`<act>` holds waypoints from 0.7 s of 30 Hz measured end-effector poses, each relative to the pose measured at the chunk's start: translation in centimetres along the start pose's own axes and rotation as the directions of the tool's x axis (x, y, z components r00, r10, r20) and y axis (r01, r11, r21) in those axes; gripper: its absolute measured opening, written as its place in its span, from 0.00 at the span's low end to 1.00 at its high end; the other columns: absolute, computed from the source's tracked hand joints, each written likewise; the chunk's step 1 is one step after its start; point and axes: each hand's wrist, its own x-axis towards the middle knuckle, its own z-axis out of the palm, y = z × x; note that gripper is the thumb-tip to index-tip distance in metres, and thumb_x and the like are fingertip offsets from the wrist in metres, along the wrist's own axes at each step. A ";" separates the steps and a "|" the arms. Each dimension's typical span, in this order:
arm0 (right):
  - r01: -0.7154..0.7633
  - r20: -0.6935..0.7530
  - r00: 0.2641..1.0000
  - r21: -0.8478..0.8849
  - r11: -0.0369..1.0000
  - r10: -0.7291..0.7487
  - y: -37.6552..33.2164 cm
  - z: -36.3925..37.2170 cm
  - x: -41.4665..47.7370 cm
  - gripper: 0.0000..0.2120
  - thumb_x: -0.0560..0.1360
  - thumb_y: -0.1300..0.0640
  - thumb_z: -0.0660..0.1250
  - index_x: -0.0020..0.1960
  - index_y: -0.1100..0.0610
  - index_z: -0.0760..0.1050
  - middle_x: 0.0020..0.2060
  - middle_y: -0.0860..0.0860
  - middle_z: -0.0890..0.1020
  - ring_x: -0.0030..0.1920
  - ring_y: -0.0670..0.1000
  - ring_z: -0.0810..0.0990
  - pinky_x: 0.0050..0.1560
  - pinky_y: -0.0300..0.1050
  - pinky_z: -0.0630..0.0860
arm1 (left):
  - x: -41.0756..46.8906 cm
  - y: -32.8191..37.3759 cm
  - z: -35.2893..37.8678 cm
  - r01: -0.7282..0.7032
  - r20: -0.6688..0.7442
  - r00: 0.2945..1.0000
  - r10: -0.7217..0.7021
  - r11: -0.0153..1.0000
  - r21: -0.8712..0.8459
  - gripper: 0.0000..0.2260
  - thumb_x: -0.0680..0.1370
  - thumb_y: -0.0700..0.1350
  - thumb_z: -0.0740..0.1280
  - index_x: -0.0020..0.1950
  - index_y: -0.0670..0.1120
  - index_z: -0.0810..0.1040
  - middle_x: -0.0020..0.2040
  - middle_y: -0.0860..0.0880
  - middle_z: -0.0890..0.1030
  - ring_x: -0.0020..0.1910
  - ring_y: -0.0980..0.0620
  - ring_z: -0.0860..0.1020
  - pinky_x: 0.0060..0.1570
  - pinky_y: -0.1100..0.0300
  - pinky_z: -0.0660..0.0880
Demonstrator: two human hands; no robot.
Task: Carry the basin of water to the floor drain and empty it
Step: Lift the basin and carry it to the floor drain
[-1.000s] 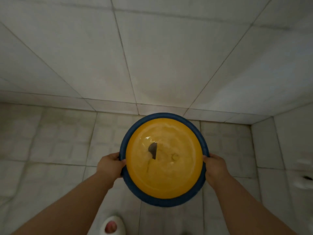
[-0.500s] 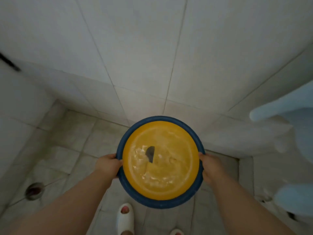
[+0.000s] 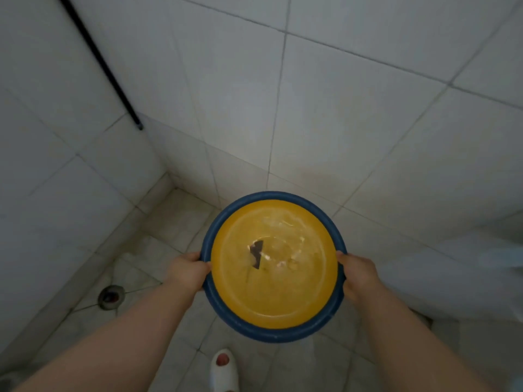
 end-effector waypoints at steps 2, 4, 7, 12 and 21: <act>-0.001 0.024 1.000 -0.025 1.000 0.002 -0.1 2.1 -0.7 0.08 0.76 0.61 0.64 0.38 0.59 0.76 0.43 0.55 0.80 0.42 0.57 0.76 0.57 0.56 0.74 | 0.3 -0.3 -2.0 0.001 -0.014 1.000 -0.001 1.000 -0.022 0.15 0.75 0.33 0.64 0.61 0.39 0.75 0.38 0.47 0.78 0.38 0.49 0.76 0.47 0.54 0.75; -0.004 0.049 0.999 -0.043 0.999 0.006 -0.1 4.1 -1.2 0.08 0.76 0.61 0.64 0.39 0.60 0.76 0.37 0.56 0.79 0.38 0.55 0.76 0.56 0.55 0.75 | 0.6 -0.7 -3.9 0.011 -0.028 1.000 -0.012 0.999 -0.048 0.16 0.75 0.33 0.64 0.63 0.40 0.75 0.38 0.47 0.78 0.38 0.49 0.77 0.47 0.54 0.75; -0.011 0.062 0.998 -0.079 0.997 0.016 0.4 6.7 -1.5 0.05 0.76 0.60 0.65 0.44 0.61 0.77 0.37 0.56 0.78 0.37 0.55 0.76 0.51 0.52 0.75 | 0.9 -1.8 -6.4 0.049 -0.062 0.997 -0.053 0.996 -0.070 0.17 0.75 0.34 0.64 0.64 0.41 0.74 0.46 0.42 0.80 0.42 0.45 0.78 0.48 0.52 0.76; -0.004 0.106 0.994 -0.191 0.982 0.024 1.2 11.6 -1.0 0.07 0.77 0.56 0.63 0.43 0.58 0.76 0.39 0.57 0.80 0.41 0.57 0.79 0.45 0.50 0.77 | 2.2 -4.6 -9.4 0.129 -0.171 0.974 -0.148 0.985 -0.118 0.15 0.75 0.35 0.64 0.61 0.42 0.77 0.47 0.42 0.81 0.48 0.42 0.79 0.53 0.46 0.78; 0.080 0.193 0.981 -0.433 0.898 0.006 -1.0 19.5 0.6 0.12 0.77 0.55 0.62 0.37 0.57 0.74 0.38 0.57 0.80 0.38 0.57 0.78 0.42 0.47 0.77 | 3.1 -6.2 -11.5 0.193 -0.293 0.901 -0.319 0.901 -0.389 0.17 0.76 0.35 0.63 0.65 0.42 0.74 0.42 0.46 0.79 0.39 0.48 0.76 0.47 0.53 0.77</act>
